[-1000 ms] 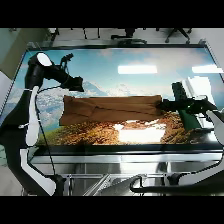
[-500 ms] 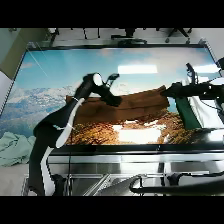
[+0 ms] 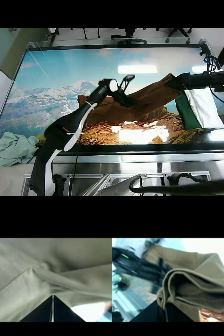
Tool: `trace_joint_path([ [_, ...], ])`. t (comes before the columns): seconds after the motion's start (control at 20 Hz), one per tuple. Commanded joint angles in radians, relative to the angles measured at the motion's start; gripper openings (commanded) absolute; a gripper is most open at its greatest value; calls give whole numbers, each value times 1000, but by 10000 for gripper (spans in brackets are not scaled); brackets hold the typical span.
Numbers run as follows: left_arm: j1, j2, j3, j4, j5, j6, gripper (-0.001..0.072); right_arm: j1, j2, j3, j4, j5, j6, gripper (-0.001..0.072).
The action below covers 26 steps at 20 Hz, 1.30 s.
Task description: Fold the shirts.
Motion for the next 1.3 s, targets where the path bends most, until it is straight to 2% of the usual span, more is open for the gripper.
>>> trace_joint_path([
  [0.0, 109, 208, 3, 1, -78, 0, 20, 33, 6, 3, 91, 6, 13, 22],
  [0.15, 291, 489, -92, 3, -75, 0, 21, 171, -4, 3, 112, -101, 14, 23],
  [0.3, 494, 698, -98, 2, -80, -1, 20, 441, -56, 3, 119, -388, -10, 23],
  [0.4, 601, 792, -98, 1, -85, -1, 20, 662, -135, 3, 172, -646, -126, 23],
  [0.55, 694, 866, -98, 2, -119, -1, 20, 995, -328, 4, 351, -1142, -475, 38],
  [0.65, 708, 877, -98, 2, -134, 0, 20, 1146, -489, 42, 451, -1491, -626, 304],
  [0.7, 708, 873, -98, 2, -142, 0, 20, 1181, -555, 82, 451, -1584, -645, 304],
  [0.75, 704, 870, -98, 2, -150, 0, 20, 1191, -599, 119, 448, -1588, -645, 305],
  [1.0, 675, 828, -98, 3, -192, 16, 20, 1090, -543, 133, 347, -1277, -638, 304],
  [1.05, 675, 821, -98, 3, -202, 16, 20, 1048, -510, 133, 345, -1199, -603, 304],
  [1.15, 673, 806, -98, 1, -209, 16, 20, 941, -445, 132, 258, -1003, -443, 305],
  [1.2, 673, 802, -98, 1, -209, 16, 20, 880, -418, 132, 145, -902, -302, 306],
  [1.25, 673, 802, -98, 3, -209, 16, 20, 808, -392, 132, -14, -787, -121, 372],
])
